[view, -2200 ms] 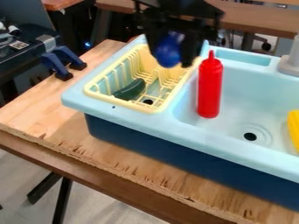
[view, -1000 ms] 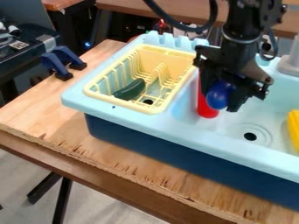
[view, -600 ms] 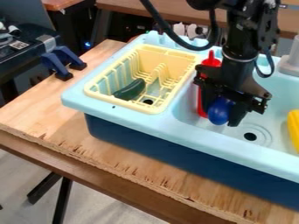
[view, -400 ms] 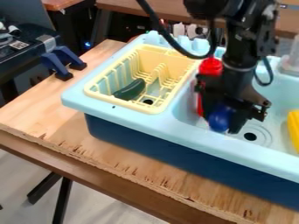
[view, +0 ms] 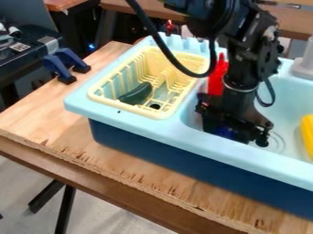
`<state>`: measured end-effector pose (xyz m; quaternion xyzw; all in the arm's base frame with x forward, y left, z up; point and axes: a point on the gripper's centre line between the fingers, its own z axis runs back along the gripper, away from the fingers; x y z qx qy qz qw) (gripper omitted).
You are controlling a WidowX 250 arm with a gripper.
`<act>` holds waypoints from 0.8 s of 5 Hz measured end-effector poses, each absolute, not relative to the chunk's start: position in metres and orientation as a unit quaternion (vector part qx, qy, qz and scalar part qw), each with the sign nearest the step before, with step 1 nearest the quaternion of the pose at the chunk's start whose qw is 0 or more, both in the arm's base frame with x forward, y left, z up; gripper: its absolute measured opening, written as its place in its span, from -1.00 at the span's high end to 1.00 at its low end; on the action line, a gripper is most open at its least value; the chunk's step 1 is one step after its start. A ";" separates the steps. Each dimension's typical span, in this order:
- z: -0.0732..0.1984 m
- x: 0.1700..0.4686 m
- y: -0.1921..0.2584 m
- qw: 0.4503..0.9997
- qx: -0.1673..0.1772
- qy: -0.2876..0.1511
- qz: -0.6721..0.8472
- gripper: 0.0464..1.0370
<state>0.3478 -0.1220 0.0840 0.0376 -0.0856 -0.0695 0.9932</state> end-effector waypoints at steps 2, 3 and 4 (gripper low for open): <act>0.098 0.340 -0.120 0.993 0.063 -0.093 -0.027 -0.93; 0.136 0.340 -0.120 0.988 0.053 -0.146 -0.015 -0.93; 0.172 0.327 -0.118 0.981 0.046 -0.186 -0.012 -0.93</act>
